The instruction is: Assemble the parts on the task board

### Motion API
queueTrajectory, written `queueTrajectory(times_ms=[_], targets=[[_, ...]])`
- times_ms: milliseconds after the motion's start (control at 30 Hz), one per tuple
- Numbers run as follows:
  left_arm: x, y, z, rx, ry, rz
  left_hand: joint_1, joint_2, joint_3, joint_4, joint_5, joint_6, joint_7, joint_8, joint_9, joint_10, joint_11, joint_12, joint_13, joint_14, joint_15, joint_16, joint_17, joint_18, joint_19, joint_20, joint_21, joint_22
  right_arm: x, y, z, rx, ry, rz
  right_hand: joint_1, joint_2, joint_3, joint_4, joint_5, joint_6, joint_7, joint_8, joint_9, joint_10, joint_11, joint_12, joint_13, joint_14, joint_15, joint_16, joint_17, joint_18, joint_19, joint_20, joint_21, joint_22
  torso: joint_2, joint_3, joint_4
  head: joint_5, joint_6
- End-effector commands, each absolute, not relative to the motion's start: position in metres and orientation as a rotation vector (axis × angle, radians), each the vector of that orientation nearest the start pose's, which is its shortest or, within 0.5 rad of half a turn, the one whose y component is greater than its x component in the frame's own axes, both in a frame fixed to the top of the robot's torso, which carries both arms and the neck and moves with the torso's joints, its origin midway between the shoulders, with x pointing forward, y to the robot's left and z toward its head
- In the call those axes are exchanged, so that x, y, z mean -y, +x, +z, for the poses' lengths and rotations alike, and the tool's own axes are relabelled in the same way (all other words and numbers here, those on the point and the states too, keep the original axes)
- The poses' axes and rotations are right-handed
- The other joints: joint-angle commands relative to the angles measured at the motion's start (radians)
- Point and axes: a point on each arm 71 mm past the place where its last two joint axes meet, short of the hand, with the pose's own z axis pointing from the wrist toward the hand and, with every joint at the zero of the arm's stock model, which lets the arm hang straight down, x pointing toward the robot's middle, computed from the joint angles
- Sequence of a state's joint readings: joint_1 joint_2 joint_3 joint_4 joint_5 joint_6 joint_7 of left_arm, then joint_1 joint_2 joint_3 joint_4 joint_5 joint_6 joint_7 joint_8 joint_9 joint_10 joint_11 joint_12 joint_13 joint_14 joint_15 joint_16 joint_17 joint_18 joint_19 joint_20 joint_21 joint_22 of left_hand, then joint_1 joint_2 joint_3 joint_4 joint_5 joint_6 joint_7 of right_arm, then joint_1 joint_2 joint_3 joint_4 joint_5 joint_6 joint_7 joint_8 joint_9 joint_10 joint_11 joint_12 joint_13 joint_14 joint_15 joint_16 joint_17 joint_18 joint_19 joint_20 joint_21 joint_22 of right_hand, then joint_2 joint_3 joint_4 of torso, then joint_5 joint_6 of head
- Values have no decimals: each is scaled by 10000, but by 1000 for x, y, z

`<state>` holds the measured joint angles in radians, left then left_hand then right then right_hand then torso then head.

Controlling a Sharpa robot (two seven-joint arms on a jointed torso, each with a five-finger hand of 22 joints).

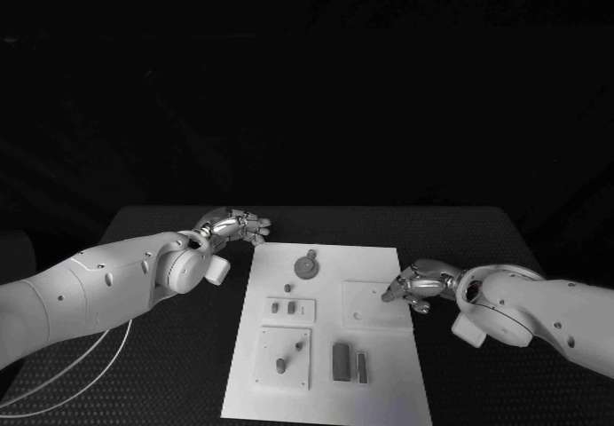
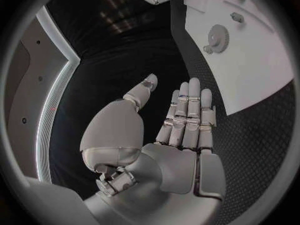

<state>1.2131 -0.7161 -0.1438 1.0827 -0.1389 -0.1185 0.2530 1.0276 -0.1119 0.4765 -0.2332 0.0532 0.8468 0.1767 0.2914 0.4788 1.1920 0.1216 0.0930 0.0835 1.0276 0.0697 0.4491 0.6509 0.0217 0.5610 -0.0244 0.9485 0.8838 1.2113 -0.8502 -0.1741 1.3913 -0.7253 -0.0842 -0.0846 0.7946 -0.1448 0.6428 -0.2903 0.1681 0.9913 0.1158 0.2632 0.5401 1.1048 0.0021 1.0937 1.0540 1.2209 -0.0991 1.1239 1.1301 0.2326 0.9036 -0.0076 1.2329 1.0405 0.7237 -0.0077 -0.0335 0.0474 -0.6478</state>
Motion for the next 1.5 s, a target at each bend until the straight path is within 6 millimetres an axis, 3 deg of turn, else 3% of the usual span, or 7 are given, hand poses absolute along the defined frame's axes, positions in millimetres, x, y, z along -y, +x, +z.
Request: queueTrajectory(times_ms=[33, 567, 867, 900, 933, 967, 1500], targets=[[-277, 549, -234, -15736, -10947, -12547, -16, 99, 44, 27, -5, 51, -29, 72, 1, 104, -3, 58, 16, 90, 8, -53, 14, 181, -41, -26, -62, 11, 246, 507, -238, -19443, 6338, 11016, 294, 160, -295, 0, 238, -157, 40, -79, 32, -404, 71, -399, -315, -510, 86, -450, -278, 216, -557, 269, -383, -115, -190, -48, -29, -85, 338], [-278, 566, -224, -14805, -11293, -12859, -83, 30, 4, -71, -16, -317, -440, -81, -121, -1076, -136, -306, -189, -1741, 442, -1369, -442, -188, -1160, 383, -837, -217, 256, 575, -230, -16556, 8863, 11791, 924, 699, -434, 44, -291, -1694, 396, -352, -38, -2313, 1380, -7509, -7183, -4105, 2428, -7320, -5480, -864, -4811, 1976, -5375, -2642, -651, -103, -13, -83, 1126], [-278, 566, -224, -14746, -11298, -12939, -138, -36, -40, -45, -18, -571, -646, -168, -146, -1677, -344, -280, -166, -2734, 686, -2044, -782, -217, -1847, 743, -1405, -411, 247, 571, -232, -16638, 8937, 12154, 971, 905, -983, 23, -358, -1713, 387, -228, -310, -1647, 1402, -8422, -8585, -3966, 2456, -7722, -6382, -731, -4836, 2200, -6094, -3145, -674, -69, -6, -4, 1103], [-279, 566, -226, -15025, -11272, -12615, -3148, 1119, -4765, 2332, -532, -8468, -1767, -2914, -4788, -4718, -1216, -930, -835, -10276, -697, -4491, -6509, -217, -5610, 244, -9485, -8838, 250, 571, -233, -16866, 8810, 11671, -7946, 1448, -6428, 2903, -1681, -9913, -1158, -2632, -5401, -11048, -21, -10937, -10540, -12209, 991, -11239, -11301, -2326, -9036, 76, -12329, -10405, -665, -91, -22, -28, 1108], [-279, 566, -226, -15019, -11274, -12615, -3207, 1119, -4765, 2332, -532, -8468, -1767, -2914, -4788, -4786, -1216, -930, -835, -10276, -697, -4491, -6509, -217, -5610, 244, -9485, -8838, 250, 571, -233, -16856, 8815, 11677, -7946, 1448, -6428, 2903, -1681, -9913, -1158, -2632, -5401, -11048, -21, -10937, -10540, -12209, 991, -11239, -11301, -2326, -9036, 76, -12329, -10405, -671, -90, -20, -30, 1105], [-279, 565, -226, -15003, -11280, -12617, -10276, 1119, -4765, 2332, -532, -8468, -1767, -2914, -4788, -11920, -1216, -930, -835, -10276, -697, -4491, -6509, -217, -5610, 244, -9485, -8838, 249, 571, -233, -16828, 8829, 11692, -7946, 1448, -6428, 2903, -1681, -9913, -1158, -2632, -5401, -11048, -21, -10937, -10540, -12209, 991, -11239, -11301, -2326, -9036, 76, -12329, -10405, -687, -88, -15, -36, 1096], [-227, 514, -235, -13391, -11804, -12584, -10276, 1119, -4765, 2332, -532, -8468, -1767, -2914, -4788, -11920, -1216, -930, -835, -10276, -697, -4491, -6509, -217, -5610, 244, -9485, -8838, 216, 522, -232, -14062, 10474, 12621, -7946, 1448, -6428, 2903, -1681, -9913, -1158, -2632, -5401, -11048, -21, -10937, -10540, -12209, 991, -11239, -11301, -2326, -9036, 76, -12329, -10405, -1770, 73, 327, -464, 492]])
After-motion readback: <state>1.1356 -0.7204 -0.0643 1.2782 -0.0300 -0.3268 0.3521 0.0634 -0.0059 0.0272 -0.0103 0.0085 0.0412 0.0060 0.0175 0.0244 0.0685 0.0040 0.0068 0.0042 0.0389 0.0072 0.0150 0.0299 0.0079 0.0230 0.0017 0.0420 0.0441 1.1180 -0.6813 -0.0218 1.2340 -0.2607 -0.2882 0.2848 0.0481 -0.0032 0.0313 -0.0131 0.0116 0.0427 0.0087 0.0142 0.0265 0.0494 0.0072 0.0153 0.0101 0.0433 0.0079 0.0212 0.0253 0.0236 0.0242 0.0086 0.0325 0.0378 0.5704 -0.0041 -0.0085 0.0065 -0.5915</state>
